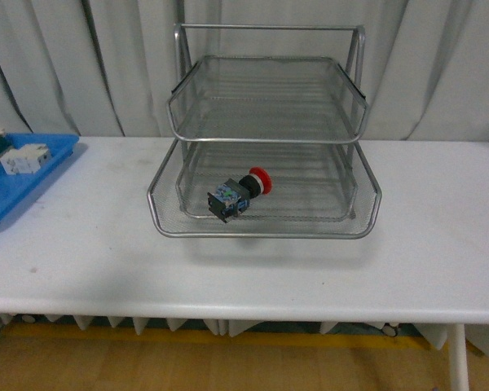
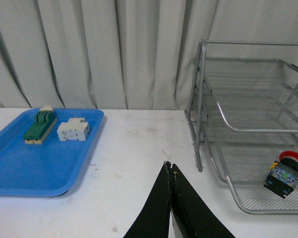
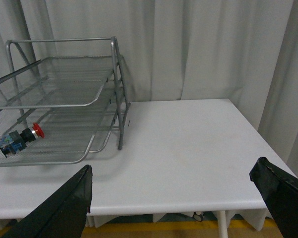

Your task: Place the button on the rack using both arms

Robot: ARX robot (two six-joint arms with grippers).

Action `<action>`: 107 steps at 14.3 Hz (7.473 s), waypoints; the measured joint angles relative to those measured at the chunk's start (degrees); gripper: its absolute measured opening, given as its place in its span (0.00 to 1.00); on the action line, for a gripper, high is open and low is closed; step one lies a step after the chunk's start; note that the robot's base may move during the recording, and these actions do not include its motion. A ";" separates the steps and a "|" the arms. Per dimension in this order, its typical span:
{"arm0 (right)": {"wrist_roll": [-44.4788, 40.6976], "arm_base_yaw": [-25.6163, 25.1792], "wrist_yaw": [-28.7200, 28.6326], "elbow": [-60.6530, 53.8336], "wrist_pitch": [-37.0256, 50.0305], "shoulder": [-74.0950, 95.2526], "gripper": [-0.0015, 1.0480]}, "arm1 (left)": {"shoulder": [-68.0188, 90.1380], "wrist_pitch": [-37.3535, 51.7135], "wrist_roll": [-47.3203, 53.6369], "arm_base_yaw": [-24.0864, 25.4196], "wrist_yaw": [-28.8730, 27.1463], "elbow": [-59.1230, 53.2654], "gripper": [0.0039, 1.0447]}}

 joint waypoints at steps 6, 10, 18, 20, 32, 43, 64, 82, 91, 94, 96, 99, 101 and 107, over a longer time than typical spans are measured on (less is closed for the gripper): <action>0.00 0.00 0.00 0.00 -0.02 0.00 0.94 | -14.71 -7.17 0.00 4.33 4.46 -7.04 0.01; 0.00 0.00 -0.02 0.00 0.00 0.00 0.94 | -19.47 -8.50 0.00 4.35 4.46 -10.95 0.01; 0.00 0.00 0.00 0.00 -0.02 0.00 0.94 | -37.44 -24.39 0.00 4.37 4.46 -11.19 0.01; 0.00 0.00 0.00 0.00 -0.02 0.00 0.94 | -40.74 -28.13 0.00 4.37 4.46 -11.19 0.01; 0.00 0.00 0.00 0.00 -0.02 -0.02 0.94 | -59.74 -47.84 0.00 4.37 4.48 -11.19 0.01; 3.28 0.15 -3.30 12.96 -10.95 21.88 0.94 | -59.82 -47.60 -0.07 4.37 4.48 -11.19 0.94; 26.67 30.18 12.98 88.56 -16.11 129.33 0.02 | -59.82 -47.60 -0.07 4.37 4.46 -11.19 0.94; 0.76 14.80 14.64 13.92 66.10 80.26 0.02 | -59.82 -47.60 -0.07 4.37 4.46 -11.19 0.94; 0.22 5.01 4.98 1.51 47.54 50.01 0.02 | -59.82 -47.60 -0.07 4.37 4.46 -11.19 0.94; 0.20 -0.31 0.02 0.20 39.30 40.33 0.02 | -59.82 -47.60 -0.07 4.37 4.48 -11.19 0.94; 0.20 0.00 0.00 0.00 33.97 34.25 0.02 | -59.82 -47.63 -0.07 4.37 4.46 -11.19 0.94; 0.20 0.00 0.00 -0.02 26.67 26.43 0.02 | -59.82 -47.60 -0.07 4.37 4.48 -11.19 0.94; 0.20 0.00 0.00 -0.02 22.32 21.99 0.02 | -59.82 -47.60 -0.09 4.37 4.46 -11.19 0.94; 0.20 0.00 0.02 -0.02 13.38 12.81 0.02 | -59.82 -47.60 -0.07 4.37 4.46 -11.19 0.94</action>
